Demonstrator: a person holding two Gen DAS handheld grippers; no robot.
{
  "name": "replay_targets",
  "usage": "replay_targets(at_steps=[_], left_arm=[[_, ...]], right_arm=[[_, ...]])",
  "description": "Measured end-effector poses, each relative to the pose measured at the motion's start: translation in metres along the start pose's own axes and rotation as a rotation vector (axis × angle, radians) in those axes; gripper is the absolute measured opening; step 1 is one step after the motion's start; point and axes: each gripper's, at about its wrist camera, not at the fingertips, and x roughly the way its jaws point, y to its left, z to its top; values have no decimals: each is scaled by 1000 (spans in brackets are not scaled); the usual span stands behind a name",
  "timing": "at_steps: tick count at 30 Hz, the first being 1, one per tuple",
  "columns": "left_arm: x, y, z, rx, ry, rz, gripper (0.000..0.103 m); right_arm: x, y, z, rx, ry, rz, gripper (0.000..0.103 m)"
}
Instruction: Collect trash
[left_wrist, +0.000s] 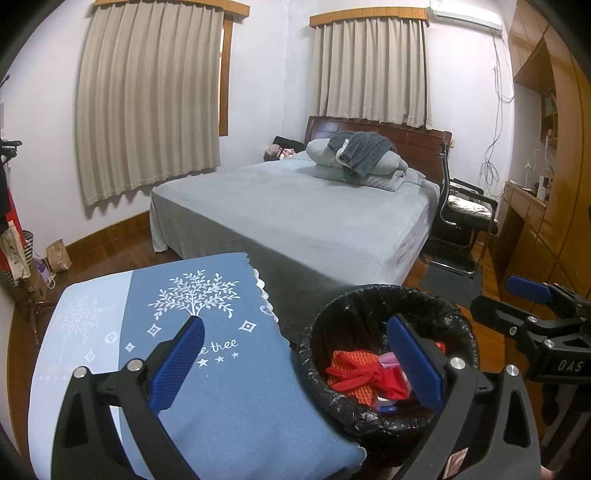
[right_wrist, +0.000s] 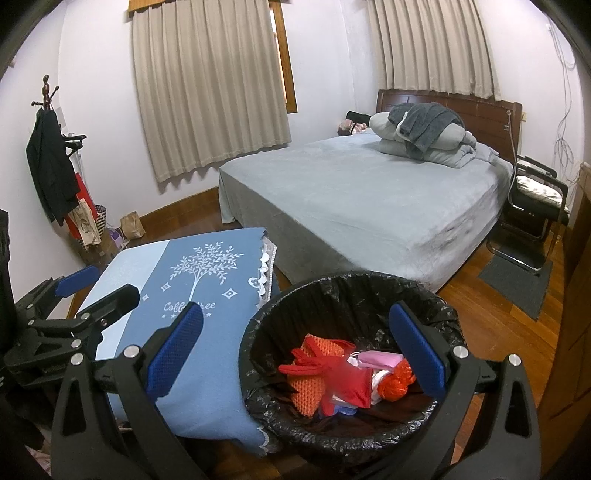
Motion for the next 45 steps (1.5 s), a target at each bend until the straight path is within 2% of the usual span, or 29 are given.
replay_targets(at_steps=[45], left_arm=[[-3,6,-2,-1,8,1,97]], right_arm=[[4,1,0,-2,8,2,98]])
